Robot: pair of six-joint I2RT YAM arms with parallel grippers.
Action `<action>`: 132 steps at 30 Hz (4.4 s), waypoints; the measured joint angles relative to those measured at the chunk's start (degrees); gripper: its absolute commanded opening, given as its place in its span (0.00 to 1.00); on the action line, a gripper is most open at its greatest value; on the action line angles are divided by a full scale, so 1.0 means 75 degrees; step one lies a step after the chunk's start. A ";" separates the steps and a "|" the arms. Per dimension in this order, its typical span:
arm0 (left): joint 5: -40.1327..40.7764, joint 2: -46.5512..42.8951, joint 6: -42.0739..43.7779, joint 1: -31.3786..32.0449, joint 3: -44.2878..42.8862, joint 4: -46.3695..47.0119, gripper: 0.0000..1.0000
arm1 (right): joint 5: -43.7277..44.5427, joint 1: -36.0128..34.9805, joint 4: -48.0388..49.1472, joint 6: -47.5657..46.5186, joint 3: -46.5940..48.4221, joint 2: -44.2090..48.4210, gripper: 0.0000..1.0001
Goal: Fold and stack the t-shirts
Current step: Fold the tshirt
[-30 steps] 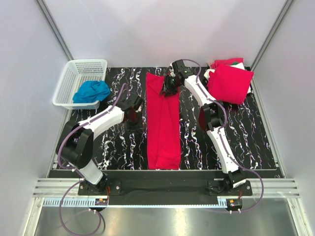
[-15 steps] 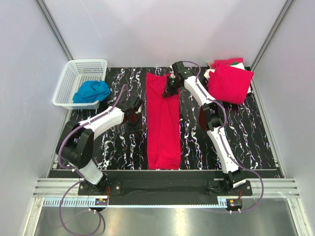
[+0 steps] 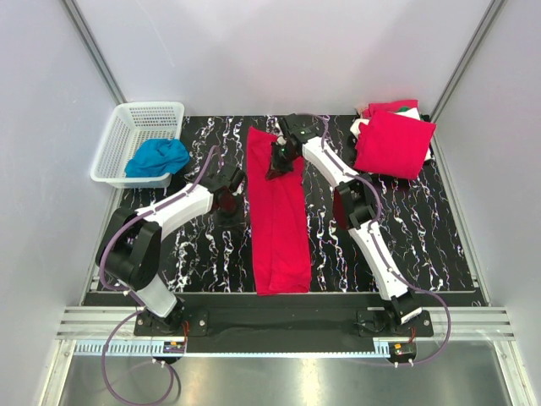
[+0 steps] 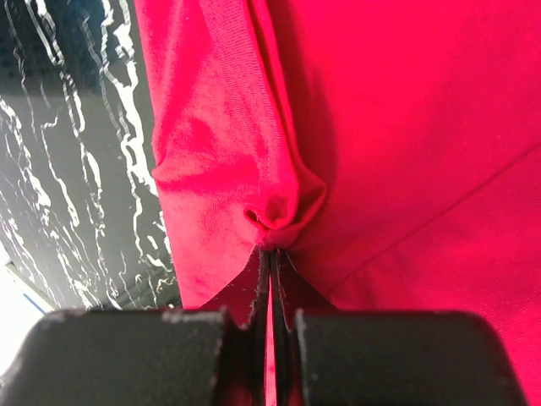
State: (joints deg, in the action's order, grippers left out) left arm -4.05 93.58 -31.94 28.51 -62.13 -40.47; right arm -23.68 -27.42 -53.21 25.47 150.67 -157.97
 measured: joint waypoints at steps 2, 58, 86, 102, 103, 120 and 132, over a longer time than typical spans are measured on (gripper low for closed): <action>0.0000 0.0000 0.0000 0.0000 0.0006 0.0000 0.29 | -0.0003 -0.0079 0.0000 0.0000 -0.0003 0.0009 0.00; 0.0099 -0.0458 -0.0291 -0.0017 -0.0189 0.0017 0.35 | 0.1084 -0.0662 -0.0353 0.0321 -0.7676 0.7632 0.49; 0.0248 -0.1810 -0.0976 0.0009 -0.0589 -0.1241 0.39 | 0.0892 -0.0731 -0.0221 0.1405 -1.0139 0.9471 0.50; 0.0239 -0.0959 -0.0819 0.0047 -0.0842 -0.1174 0.39 | 0.1355 -0.0746 -0.0283 0.1300 -0.9876 0.8891 0.51; 0.0265 -0.0959 -0.0831 0.0055 -0.0775 -0.1209 0.40 | 0.1384 -0.0746 -0.0300 0.1189 -0.9876 0.8859 0.51; 0.0863 -0.0434 -0.1349 0.0551 -0.2334 -0.1664 0.41 | 0.1093 -0.0746 -0.0175 0.0434 -1.0016 0.8443 0.53; 0.1148 -0.0350 -0.1562 0.1504 -0.2372 -0.1789 0.41 | 0.1784 -0.0746 -0.0860 -0.0391 -0.8839 0.8061 0.55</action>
State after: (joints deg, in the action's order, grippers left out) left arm 4.56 90.96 -43.66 39.79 -79.92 -53.89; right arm -10.31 -33.01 -59.66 22.55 84.38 -97.51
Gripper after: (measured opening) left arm 0.410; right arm 0.535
